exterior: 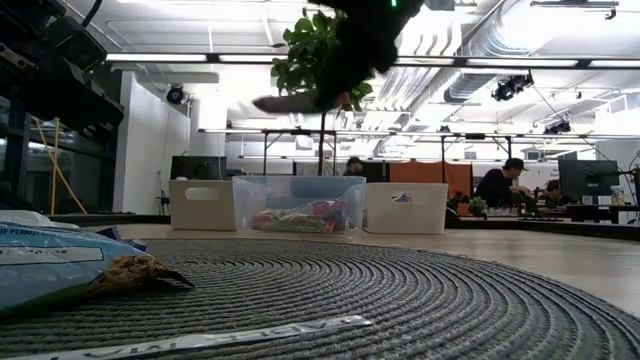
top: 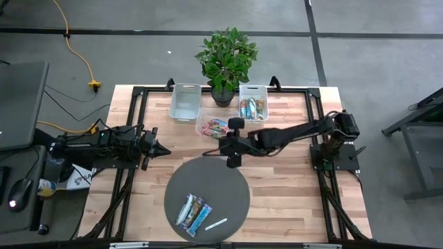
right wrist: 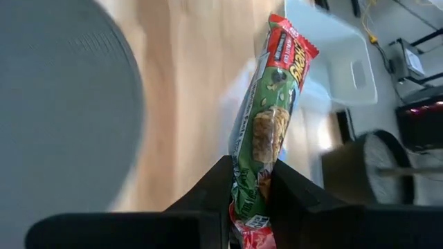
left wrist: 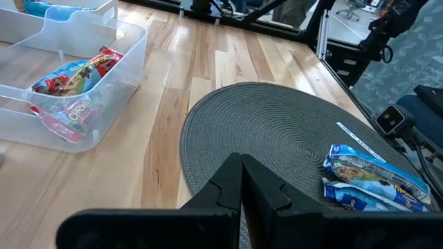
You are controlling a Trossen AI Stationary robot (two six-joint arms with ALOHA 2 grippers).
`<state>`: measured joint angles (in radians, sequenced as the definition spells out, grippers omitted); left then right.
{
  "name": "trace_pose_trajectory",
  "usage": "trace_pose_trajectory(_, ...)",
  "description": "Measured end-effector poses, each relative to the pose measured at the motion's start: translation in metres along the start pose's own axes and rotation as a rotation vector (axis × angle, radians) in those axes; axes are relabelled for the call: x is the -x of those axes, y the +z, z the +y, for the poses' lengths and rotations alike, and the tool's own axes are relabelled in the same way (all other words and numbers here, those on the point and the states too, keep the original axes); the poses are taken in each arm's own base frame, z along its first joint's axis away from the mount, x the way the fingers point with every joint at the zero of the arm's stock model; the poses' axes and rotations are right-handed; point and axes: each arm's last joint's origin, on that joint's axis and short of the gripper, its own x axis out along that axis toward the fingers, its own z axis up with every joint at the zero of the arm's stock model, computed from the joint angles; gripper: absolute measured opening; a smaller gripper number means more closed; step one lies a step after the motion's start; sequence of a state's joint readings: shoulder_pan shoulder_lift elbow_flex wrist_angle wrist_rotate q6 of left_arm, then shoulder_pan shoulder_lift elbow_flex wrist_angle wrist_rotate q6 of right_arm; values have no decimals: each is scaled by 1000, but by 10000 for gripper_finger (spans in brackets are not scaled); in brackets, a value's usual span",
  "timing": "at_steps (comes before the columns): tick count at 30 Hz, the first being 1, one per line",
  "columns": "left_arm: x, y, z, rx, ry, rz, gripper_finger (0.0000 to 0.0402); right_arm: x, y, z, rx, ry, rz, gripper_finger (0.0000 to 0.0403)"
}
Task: Pick and place Granola Bars by type
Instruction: Put the red granola bar into the transparent bin
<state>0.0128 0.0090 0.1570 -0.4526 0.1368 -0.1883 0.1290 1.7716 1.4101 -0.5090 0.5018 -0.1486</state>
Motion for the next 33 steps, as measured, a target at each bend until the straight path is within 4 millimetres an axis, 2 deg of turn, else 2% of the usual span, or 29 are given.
trace_pose_trajectory(3,0,0,0,0,0,0,1,-8,-7,-14,52,-13,55,57)
trace_pose_trajectory(8,0,0,0,0,-1,0,1,-22,-17,-44,18,-30,113,57)
trace_pose_trajectory(14,0,0,0,0,-1,0,1,-41,-30,-77,-23,65,133,57)
trace_pose_trajectory(19,0,0,0,0,-2,0,1,-50,-38,-97,-16,201,94,57)
trace_pose_trajectory(23,0,0,0,0,-4,1,1,-53,-42,-106,-21,300,46,57)
trace_pose_trajectory(28,0,0,0,0,-4,0,1,-61,-43,-114,-55,321,9,57)
trace_pose_trajectory(33,0,0,0,0,-3,0,1,-79,-43,-107,-63,358,-19,57)
